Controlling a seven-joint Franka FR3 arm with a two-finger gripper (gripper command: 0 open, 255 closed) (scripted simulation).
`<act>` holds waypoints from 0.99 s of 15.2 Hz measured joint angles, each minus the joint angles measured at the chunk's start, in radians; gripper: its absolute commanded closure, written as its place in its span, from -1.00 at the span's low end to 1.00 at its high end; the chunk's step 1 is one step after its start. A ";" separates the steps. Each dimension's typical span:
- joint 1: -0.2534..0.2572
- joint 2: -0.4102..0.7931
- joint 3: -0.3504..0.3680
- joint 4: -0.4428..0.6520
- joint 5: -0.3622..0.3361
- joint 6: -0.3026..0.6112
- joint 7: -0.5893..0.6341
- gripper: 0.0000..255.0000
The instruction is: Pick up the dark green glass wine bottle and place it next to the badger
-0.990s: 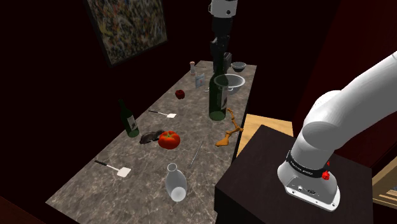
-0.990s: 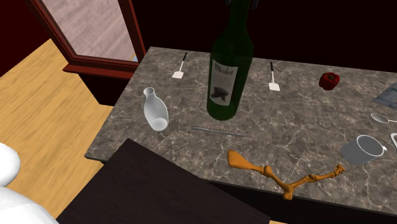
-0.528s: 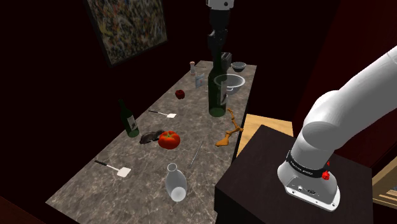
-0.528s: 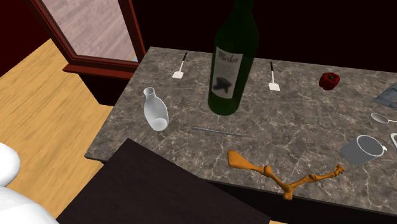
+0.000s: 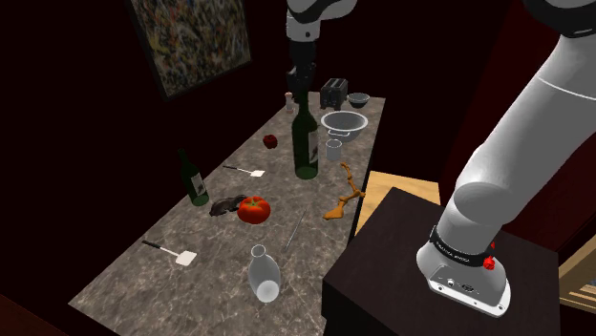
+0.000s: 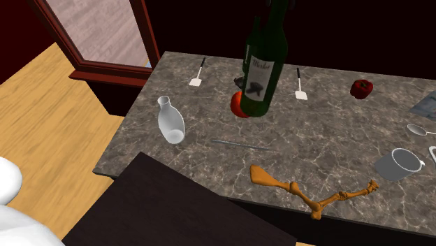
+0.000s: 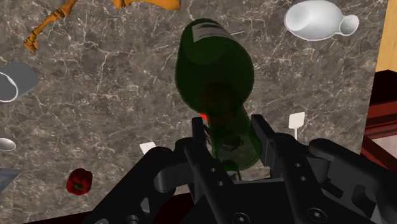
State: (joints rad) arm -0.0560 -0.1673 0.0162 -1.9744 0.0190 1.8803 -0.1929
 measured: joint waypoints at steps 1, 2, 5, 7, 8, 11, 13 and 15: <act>-0.001 0.030 -0.001 0.013 0.000 0.017 -0.002 1.00; -0.001 0.058 -0.001 0.023 -0.001 0.035 -0.002 1.00; 0.000 0.161 0.001 0.099 -0.002 0.063 0.000 1.00; 0.003 0.239 0.003 0.153 -0.004 0.087 0.006 1.00; 0.003 0.273 0.003 0.172 -0.005 0.101 0.006 1.00; 0.003 0.388 0.003 0.271 -0.007 0.117 0.005 1.00; 0.006 0.460 0.004 0.331 -0.009 0.129 0.009 1.00; 0.008 0.547 0.004 0.424 -0.011 0.124 0.012 1.00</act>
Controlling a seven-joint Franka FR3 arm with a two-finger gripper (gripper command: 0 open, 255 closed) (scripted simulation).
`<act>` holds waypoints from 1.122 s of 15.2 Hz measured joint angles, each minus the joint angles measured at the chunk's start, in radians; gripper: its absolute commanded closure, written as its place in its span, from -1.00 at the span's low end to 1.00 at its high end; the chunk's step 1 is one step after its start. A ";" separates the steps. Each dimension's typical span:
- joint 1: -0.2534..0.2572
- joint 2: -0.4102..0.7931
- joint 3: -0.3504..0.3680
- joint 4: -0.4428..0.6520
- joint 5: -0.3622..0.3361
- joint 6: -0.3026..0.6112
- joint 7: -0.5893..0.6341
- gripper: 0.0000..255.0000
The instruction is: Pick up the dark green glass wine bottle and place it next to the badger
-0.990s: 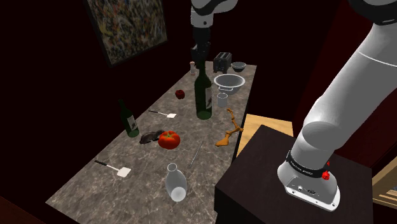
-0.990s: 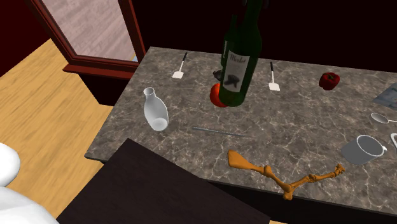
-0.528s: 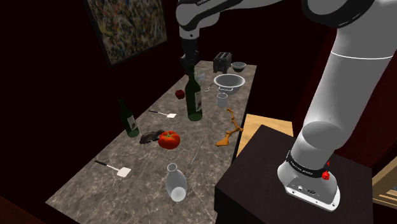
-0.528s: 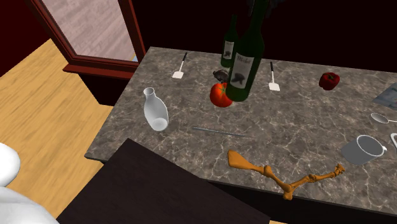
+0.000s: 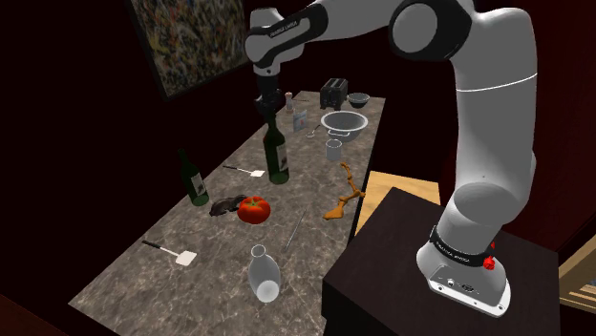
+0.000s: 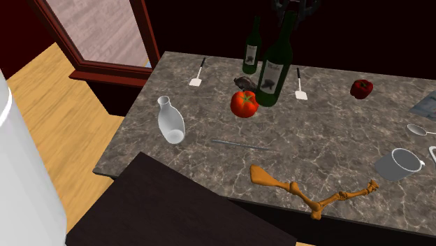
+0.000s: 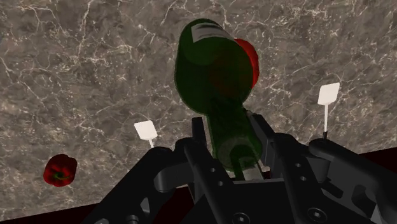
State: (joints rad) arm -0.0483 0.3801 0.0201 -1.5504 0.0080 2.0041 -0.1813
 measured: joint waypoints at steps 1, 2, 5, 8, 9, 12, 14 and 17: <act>0.002 0.046 0.000 0.048 -0.001 -0.003 0.002 1.00; 0.002 0.094 0.000 0.102 -0.002 -0.009 0.002 1.00; 0.006 0.224 0.000 0.258 -0.005 -0.033 0.006 1.00; 0.010 0.380 -0.001 0.461 -0.007 -0.082 0.008 1.00; 0.010 0.444 -0.002 0.555 -0.007 -0.111 0.007 1.00; 0.011 0.621 -0.003 0.821 -0.008 -0.200 0.004 1.00; 0.012 0.646 -0.003 0.830 -0.008 -0.185 0.006 1.00; 0.012 0.644 -0.003 0.787 -0.008 -0.143 0.005 1.00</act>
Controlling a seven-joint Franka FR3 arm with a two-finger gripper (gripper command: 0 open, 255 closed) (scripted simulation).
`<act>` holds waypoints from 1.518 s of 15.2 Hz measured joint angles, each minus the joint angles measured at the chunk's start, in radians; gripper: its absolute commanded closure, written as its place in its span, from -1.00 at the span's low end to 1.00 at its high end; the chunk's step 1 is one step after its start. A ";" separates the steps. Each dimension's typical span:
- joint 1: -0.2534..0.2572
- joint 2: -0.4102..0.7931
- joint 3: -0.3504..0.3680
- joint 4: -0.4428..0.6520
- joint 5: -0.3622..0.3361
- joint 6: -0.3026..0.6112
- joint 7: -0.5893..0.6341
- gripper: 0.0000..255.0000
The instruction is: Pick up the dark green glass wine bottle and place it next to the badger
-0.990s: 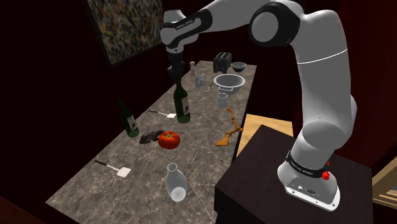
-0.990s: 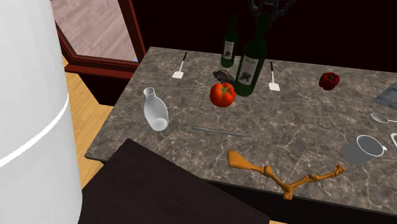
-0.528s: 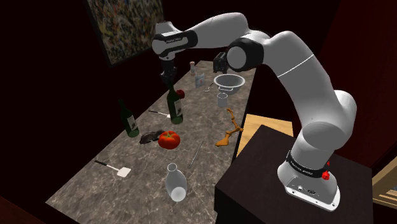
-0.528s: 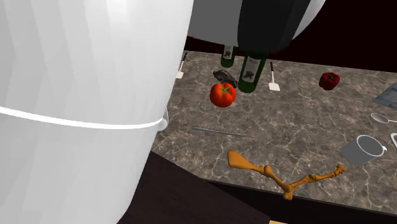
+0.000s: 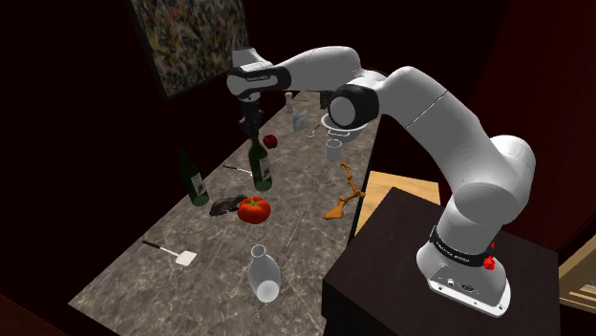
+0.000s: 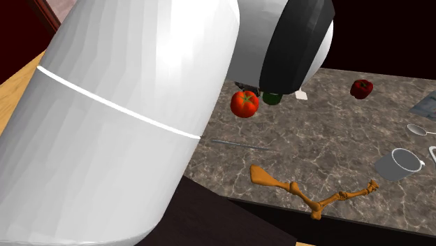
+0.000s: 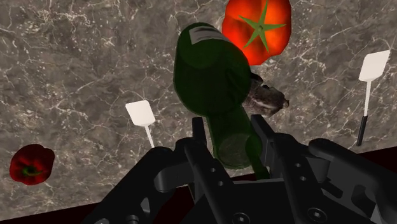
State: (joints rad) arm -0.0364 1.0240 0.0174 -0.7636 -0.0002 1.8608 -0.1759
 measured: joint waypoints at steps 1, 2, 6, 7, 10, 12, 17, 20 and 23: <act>-0.001 0.009 0.000 0.003 0.000 0.007 -0.001 1.00; 0.001 0.010 0.000 -0.011 0.000 0.021 0.000 1.00; 0.001 0.021 0.000 -0.043 0.000 0.064 0.001 1.00; 0.001 0.018 0.000 -0.062 0.000 0.080 0.001 1.00; 0.000 0.025 0.000 -0.091 0.000 0.115 -0.001 1.00; 0.000 0.043 0.000 -0.086 0.000 0.129 0.000 1.00; 0.001 0.085 0.000 -0.075 0.000 0.160 0.000 1.00; 0.001 0.083 0.000 -0.085 0.000 0.168 -0.001 1.00; 0.001 0.083 0.000 -0.084 0.000 0.168 -0.001 1.00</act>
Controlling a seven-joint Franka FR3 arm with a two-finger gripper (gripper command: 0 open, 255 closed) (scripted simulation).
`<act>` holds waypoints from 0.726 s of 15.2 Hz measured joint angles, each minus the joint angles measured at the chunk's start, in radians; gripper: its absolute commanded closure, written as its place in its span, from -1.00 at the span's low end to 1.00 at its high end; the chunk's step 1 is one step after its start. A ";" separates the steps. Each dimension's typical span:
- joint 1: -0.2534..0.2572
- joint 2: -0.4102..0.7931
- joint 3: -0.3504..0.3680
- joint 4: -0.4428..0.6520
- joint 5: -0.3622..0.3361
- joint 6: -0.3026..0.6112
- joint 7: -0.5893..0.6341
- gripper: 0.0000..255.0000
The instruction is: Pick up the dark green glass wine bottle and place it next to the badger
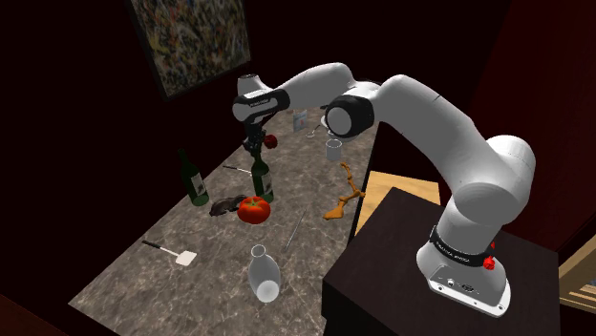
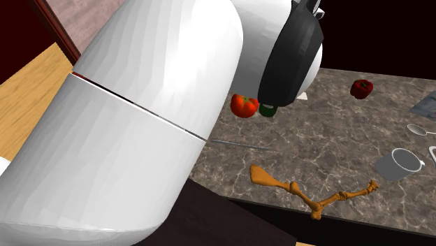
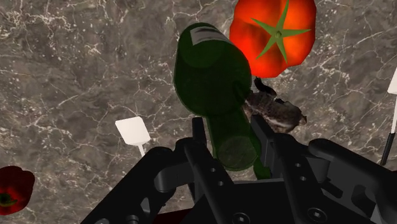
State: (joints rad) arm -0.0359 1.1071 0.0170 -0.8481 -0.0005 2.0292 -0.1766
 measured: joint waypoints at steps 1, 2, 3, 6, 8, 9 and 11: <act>0.000 0.000 0.000 -0.001 0.000 0.000 0.000 -1.00; 0.000 0.000 0.000 0.000 0.000 0.000 0.000 -1.00; 0.000 0.000 0.000 0.000 0.000 0.000 0.000 -1.00; 0.000 0.000 0.000 0.000 0.000 0.000 0.000 -1.00; -0.001 -0.015 0.000 -0.012 0.000 -0.004 -0.001 -1.00; 0.001 -0.026 0.000 -0.004 0.000 -0.021 0.001 -1.00; -0.002 -0.067 0.000 -0.018 0.000 -0.047 -0.001 -1.00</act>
State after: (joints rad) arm -0.0382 1.0406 0.0172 -0.8659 -0.0001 1.9826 -0.1780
